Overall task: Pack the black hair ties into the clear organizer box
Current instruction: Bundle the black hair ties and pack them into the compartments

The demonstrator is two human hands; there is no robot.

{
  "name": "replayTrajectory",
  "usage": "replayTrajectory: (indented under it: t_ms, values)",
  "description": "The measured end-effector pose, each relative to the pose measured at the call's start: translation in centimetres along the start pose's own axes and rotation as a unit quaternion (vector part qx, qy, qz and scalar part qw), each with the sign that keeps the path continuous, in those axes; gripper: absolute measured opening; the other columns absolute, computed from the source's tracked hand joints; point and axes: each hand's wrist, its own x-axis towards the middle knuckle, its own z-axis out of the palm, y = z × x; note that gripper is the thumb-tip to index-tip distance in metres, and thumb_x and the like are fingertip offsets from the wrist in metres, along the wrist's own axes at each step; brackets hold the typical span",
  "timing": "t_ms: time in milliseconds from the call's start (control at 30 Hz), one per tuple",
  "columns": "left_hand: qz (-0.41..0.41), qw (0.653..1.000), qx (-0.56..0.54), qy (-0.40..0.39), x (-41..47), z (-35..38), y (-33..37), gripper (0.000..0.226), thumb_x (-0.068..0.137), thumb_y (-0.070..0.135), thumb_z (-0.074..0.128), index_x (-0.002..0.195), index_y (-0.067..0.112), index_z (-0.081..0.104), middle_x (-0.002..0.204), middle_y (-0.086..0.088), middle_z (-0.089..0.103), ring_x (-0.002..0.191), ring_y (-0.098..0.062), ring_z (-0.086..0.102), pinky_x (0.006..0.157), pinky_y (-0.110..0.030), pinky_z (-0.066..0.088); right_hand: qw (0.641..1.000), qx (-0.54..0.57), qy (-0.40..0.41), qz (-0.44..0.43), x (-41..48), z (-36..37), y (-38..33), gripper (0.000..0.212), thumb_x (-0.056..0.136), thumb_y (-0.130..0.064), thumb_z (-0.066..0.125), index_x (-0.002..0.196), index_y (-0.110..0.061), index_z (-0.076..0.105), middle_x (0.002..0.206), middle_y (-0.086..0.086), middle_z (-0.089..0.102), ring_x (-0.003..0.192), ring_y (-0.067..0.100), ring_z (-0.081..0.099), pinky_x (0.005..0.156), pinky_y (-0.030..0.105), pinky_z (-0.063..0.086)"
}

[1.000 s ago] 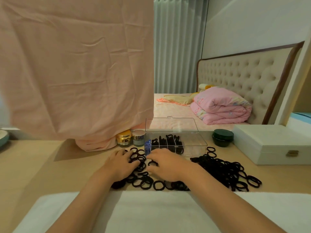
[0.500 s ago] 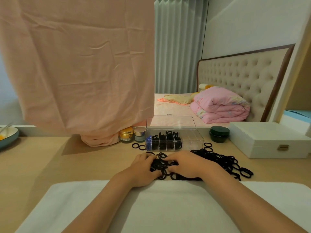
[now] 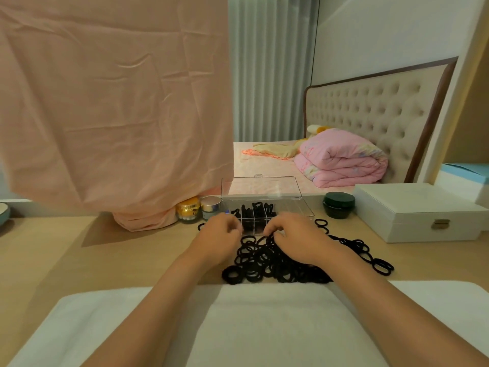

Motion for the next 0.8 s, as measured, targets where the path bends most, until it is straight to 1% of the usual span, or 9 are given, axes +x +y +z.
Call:
replayTrajectory:
  t_ms: [67, 133, 200, 267, 367, 467, 600, 700, 800]
  values:
    - [-0.040, 0.997, 0.044, 0.058, 0.8, -1.5, -2.0, 0.021, 0.096, 0.008, 0.050, 0.090, 0.025, 0.060, 0.098, 0.003, 0.063, 0.088, -0.012, 0.057, 0.070, -0.021, 0.042, 1.000, 0.006, -0.015, -0.025, 0.6, 0.6, -1.2, 0.031, 0.102, -0.013, 0.050, 0.121, -0.027, 0.072, 0.128, -0.009, 0.062, 0.114, 0.008, 0.059, 0.100, 0.027, 0.049]
    - [-0.063, 0.989, 0.119, 0.059, 1.6, -2.2, -4.0, 0.023, 0.096, 0.012, 0.051, 0.109, 0.023, 0.066, 0.121, -0.002, 0.062, 0.106, -0.018, 0.056, 0.089, -0.031, 0.049, 0.997, 0.002, -0.053, -0.049, 1.5, 1.5, -2.5, 0.034, 0.103, -0.016, 0.049, 0.129, -0.026, 0.068, 0.136, -0.008, 0.061, 0.121, 0.011, 0.058, 0.105, 0.030, 0.048]
    - [-0.063, 0.976, 0.207, -0.016, 2.1, -2.3, -5.4, 0.039, 0.099, 0.024, 0.048, 0.136, 0.025, 0.058, 0.144, -0.002, 0.051, 0.130, -0.024, 0.046, 0.109, -0.042, 0.041, 0.994, -0.012, -0.090, -0.062, 2.5, 2.4, -3.6, 0.037, 0.103, -0.026, 0.050, 0.138, -0.028, 0.062, 0.144, -0.007, 0.057, 0.131, 0.014, 0.053, 0.110, 0.034, 0.044]
    - [-0.055, 0.967, 0.235, -0.083, 2.0, -2.2, -5.9, 0.045, 0.102, 0.031, 0.041, 0.147, 0.029, 0.048, 0.154, -0.002, 0.043, 0.140, -0.025, 0.039, 0.115, -0.044, 0.034, 0.988, -0.029, -0.136, -0.069, 3.2, 2.9, -4.3, 0.046, 0.099, -0.043, 0.054, 0.144, -0.033, 0.055, 0.152, -0.006, 0.049, 0.140, 0.017, 0.042, 0.114, 0.042, 0.039]
    - [-0.041, 0.974, 0.212, -0.074, 1.6, -2.6, -6.6, 0.040, 0.103, 0.028, 0.045, 0.141, 0.029, 0.056, 0.146, -0.002, 0.048, 0.134, -0.023, 0.044, 0.112, -0.039, 0.037, 0.974, -0.095, -0.192, -0.077, 3.3, 3.4, -4.3, 0.055, 0.092, -0.060, 0.060, 0.142, -0.036, 0.056, 0.152, -0.003, 0.045, 0.141, 0.021, 0.033, 0.115, 0.049, 0.032]
    - [-0.031, 0.975, 0.214, -0.054, 0.9, -3.2, -6.4, 0.030, 0.098, 0.025, 0.053, 0.123, 0.027, 0.069, 0.124, 0.001, 0.056, 0.115, -0.019, 0.053, 0.098, -0.033, 0.046, 0.979, -0.084, -0.170, -0.078, 3.3, 3.7, -3.4, 0.041, 0.095, -0.049, 0.062, 0.134, -0.037, 0.064, 0.140, -0.006, 0.053, 0.131, 0.018, 0.044, 0.112, 0.045, 0.039]
    - [-0.011, 0.977, 0.189, -0.098, 0.0, -3.3, -4.6, 0.020, 0.096, 0.028, 0.061, 0.109, 0.025, 0.076, 0.103, 0.009, 0.056, 0.099, -0.013, 0.056, 0.085, -0.026, 0.046, 0.985, -0.051, -0.149, -0.064, 3.0, 3.1, -1.9, 0.031, 0.097, -0.034, 0.064, 0.126, -0.033, 0.071, 0.131, -0.012, 0.060, 0.120, 0.010, 0.055, 0.107, 0.034, 0.046]
    - [0.001, 0.979, 0.161, -0.121, -0.4, -2.3, -2.8, 0.022, 0.098, 0.025, 0.058, 0.111, 0.026, 0.075, 0.107, 0.010, 0.061, 0.099, -0.010, 0.054, 0.086, -0.025, 0.043, 0.988, -0.036, -0.139, -0.049, 2.8, 2.5, -1.1, 0.031, 0.095, -0.035, 0.067, 0.126, -0.034, 0.072, 0.133, -0.015, 0.062, 0.120, 0.006, 0.057, 0.107, 0.030, 0.046]
    - [0.012, 0.980, 0.124, -0.153, -0.3, -1.4, -1.4, 0.025, 0.099, 0.017, 0.055, 0.110, 0.028, 0.075, 0.115, 0.008, 0.068, 0.102, -0.007, 0.058, 0.097, -0.028, 0.047, 0.992, 0.006, -0.123, -0.040, 2.6, 2.0, -0.4, 0.029, 0.094, -0.036, 0.069, 0.123, -0.035, 0.072, 0.130, -0.016, 0.065, 0.117, 0.004, 0.058, 0.105, 0.030, 0.047]
